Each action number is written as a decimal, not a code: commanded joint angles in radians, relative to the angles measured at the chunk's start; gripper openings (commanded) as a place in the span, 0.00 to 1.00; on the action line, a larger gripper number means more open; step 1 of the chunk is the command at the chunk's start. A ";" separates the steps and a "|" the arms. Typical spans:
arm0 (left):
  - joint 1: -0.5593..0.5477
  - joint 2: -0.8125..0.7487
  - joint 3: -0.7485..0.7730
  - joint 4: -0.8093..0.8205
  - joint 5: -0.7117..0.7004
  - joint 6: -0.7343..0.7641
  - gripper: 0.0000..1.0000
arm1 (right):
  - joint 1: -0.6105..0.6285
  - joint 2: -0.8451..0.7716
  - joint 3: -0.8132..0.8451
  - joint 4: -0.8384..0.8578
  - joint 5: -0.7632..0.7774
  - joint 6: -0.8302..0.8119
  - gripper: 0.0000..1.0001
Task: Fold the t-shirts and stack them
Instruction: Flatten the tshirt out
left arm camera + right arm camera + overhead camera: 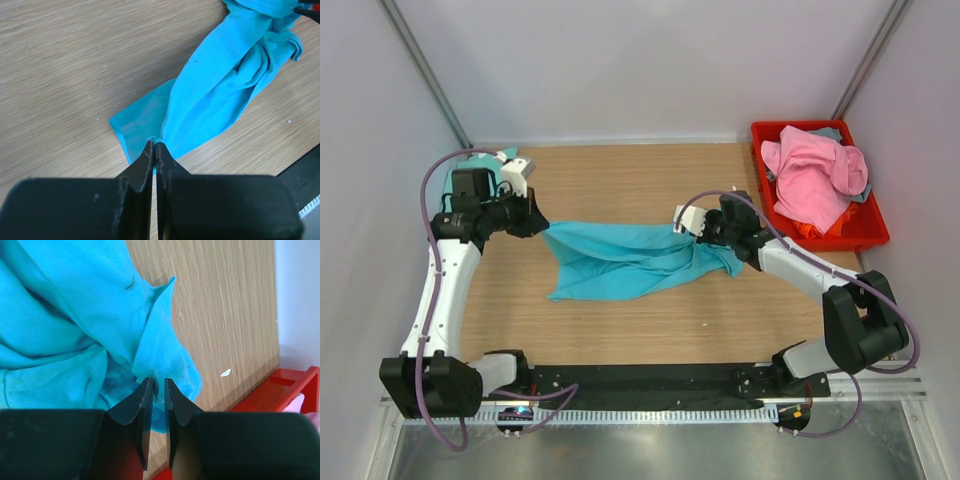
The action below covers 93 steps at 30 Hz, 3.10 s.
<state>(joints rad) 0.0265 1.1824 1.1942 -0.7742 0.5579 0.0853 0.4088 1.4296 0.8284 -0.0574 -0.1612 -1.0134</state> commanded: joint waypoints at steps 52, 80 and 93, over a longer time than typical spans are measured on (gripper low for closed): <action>0.058 0.002 0.255 0.050 -0.056 0.044 0.00 | -0.096 -0.271 0.514 -0.242 0.284 0.547 0.01; 0.059 -0.127 0.766 -0.151 0.033 -0.016 0.00 | -0.269 -0.393 0.953 -0.452 -0.048 0.811 0.01; 0.058 -0.268 0.754 -0.191 -0.148 0.076 0.00 | -0.283 -0.434 1.188 -0.542 0.101 0.786 0.01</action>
<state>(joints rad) 0.0792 0.9230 1.8809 -0.9817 0.4747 0.1150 0.1287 1.0344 1.8439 -0.6575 -0.0891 -0.2089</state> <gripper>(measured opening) 0.005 0.029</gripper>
